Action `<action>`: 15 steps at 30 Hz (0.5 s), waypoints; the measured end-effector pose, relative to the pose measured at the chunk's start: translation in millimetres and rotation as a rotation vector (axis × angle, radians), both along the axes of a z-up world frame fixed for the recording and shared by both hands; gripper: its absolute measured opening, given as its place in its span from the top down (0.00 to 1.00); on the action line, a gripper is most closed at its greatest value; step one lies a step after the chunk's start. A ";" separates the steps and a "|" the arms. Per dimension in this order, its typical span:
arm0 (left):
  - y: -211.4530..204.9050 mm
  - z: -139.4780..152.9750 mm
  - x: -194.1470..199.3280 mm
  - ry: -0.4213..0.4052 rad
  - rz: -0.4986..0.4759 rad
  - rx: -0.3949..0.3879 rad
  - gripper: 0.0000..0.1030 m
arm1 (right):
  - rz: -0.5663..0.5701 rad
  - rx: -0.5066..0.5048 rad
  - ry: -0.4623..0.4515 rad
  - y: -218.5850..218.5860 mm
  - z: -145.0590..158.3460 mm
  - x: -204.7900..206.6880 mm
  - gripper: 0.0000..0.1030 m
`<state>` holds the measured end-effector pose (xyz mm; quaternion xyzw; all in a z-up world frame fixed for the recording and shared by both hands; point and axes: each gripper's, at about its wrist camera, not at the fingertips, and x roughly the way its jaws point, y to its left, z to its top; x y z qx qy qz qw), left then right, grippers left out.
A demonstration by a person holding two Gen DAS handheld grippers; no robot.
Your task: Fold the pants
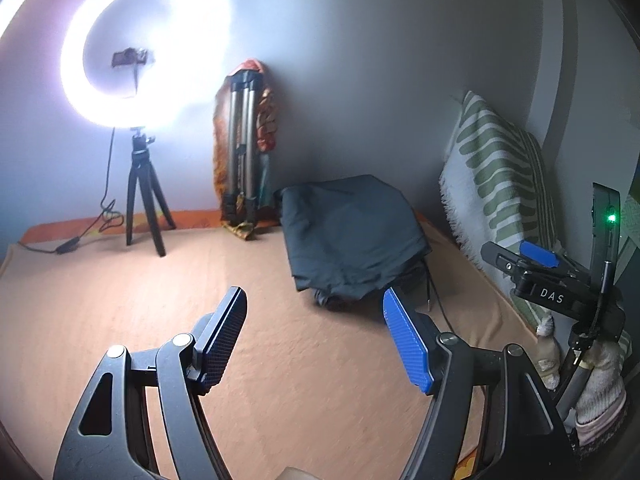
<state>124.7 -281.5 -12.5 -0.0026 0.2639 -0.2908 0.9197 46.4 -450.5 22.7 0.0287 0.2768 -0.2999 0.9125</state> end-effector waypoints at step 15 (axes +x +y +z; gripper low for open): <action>2.0 -6.7 -9.0 -0.007 0.024 0.023 0.21 | -0.021 -0.035 0.007 10.0 -13.1 -6.4 0.00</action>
